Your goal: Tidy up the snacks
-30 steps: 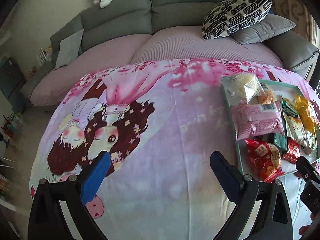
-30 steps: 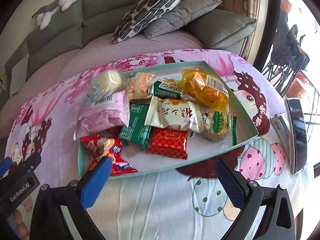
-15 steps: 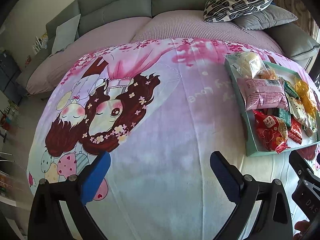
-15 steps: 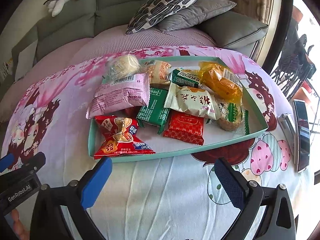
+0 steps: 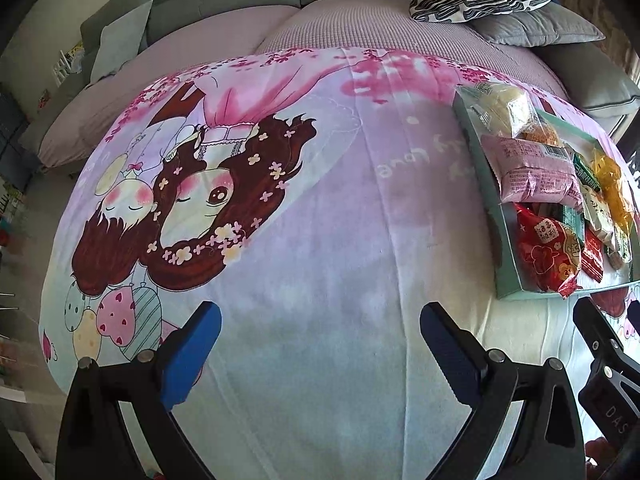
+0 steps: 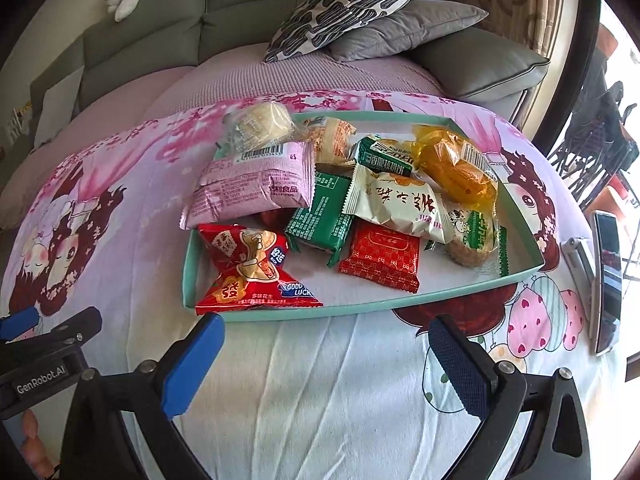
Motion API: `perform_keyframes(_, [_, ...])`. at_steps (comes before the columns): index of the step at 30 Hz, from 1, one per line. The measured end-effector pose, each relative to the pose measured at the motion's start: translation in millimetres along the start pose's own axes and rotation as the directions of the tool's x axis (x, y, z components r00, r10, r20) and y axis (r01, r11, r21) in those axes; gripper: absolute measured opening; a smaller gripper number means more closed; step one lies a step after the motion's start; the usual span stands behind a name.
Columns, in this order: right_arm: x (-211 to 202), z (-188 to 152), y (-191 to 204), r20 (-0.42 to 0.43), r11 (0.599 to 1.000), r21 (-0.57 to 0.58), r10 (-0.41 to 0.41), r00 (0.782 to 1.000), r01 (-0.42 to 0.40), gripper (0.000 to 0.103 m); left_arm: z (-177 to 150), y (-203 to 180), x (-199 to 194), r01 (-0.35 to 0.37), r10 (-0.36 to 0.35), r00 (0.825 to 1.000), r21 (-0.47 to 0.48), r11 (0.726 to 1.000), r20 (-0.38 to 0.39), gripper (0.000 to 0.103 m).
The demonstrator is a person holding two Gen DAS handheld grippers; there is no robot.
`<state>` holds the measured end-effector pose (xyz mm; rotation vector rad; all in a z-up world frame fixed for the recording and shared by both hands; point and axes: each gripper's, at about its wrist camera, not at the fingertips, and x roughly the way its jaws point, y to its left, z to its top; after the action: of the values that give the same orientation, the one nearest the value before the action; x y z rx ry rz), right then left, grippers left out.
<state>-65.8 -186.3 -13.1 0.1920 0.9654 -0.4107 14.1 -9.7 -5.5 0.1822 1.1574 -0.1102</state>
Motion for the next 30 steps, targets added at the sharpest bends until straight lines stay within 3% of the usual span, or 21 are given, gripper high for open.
perform_keyframes(30, [1.9,-0.7,-4.2,-0.017,1.0,0.014,-0.002,1.0,0.003,0.103,-2.1,-3.3,6.6,0.009,-0.009,0.999,-0.001,1.0,-0.031,0.1])
